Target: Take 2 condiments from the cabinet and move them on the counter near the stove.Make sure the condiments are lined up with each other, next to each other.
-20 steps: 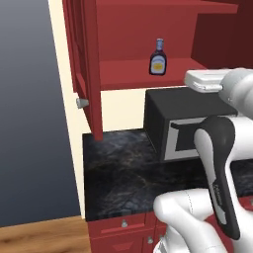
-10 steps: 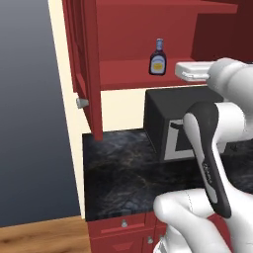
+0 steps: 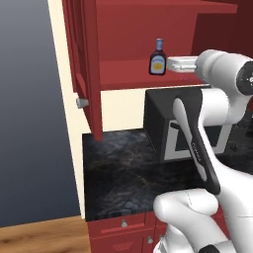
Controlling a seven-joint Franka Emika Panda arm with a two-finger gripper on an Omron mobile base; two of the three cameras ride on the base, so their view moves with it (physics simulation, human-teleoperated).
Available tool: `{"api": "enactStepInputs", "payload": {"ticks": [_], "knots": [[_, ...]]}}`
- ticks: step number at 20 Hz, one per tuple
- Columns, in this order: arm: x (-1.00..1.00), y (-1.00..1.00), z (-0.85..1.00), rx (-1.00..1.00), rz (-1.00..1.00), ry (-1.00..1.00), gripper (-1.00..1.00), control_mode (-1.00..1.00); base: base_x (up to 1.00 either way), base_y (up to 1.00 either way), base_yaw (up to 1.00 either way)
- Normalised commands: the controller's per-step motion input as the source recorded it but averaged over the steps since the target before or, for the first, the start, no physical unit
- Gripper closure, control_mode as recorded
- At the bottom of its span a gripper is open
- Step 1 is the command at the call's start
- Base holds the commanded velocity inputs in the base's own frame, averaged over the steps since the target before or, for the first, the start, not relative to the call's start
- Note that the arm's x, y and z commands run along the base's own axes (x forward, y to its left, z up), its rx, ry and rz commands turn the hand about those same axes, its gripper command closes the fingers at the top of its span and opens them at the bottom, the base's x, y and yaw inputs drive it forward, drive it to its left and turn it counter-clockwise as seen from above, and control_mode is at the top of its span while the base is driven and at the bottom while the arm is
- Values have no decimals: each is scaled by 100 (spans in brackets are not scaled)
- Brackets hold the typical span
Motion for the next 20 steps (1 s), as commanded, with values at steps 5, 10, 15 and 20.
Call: {"api": "enactStepInputs", "payload": {"ticks": [5,10,15,20], "knots": [[32,0,0,-1,0,4,-100,-100,0,0,0],[29,0,0,0,0,1,-100,-100,0,0,0],[24,0,0,0,0,0,-100,-100,0,0,0],[24,0,0,0,0,0,-100,-100,0,0,0]]}}
